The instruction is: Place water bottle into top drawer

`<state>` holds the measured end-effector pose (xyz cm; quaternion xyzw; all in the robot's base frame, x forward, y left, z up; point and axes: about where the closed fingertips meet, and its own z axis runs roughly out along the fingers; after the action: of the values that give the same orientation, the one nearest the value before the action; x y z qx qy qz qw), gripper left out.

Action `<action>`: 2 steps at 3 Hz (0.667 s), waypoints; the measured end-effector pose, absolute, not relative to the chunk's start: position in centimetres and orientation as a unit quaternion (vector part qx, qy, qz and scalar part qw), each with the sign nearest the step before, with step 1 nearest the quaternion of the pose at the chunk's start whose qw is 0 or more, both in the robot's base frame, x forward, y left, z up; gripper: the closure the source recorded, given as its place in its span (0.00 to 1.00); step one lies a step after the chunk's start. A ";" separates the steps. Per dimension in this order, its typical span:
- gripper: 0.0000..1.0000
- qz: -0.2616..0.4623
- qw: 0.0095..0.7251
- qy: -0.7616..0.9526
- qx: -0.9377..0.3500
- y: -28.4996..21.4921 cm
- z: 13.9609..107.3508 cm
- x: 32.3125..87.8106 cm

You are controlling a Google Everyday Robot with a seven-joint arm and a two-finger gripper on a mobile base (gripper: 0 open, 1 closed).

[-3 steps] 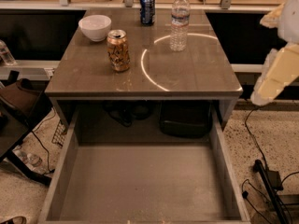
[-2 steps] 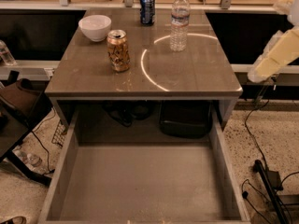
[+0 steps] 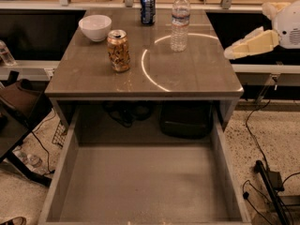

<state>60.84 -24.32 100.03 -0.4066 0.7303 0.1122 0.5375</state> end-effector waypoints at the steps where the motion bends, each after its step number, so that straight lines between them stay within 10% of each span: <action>1: 0.00 0.112 0.573 0.714 -0.386 -23.5 101.3 62.7; 2: 0.00 0.110 0.572 0.715 -0.386 -23.7 101.2 62.7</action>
Offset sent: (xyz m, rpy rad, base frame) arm 0.0178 0.0097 0.0096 0.0614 -0.0623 -0.0123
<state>62.67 -23.70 101.19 -0.3859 0.7152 0.1105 0.5721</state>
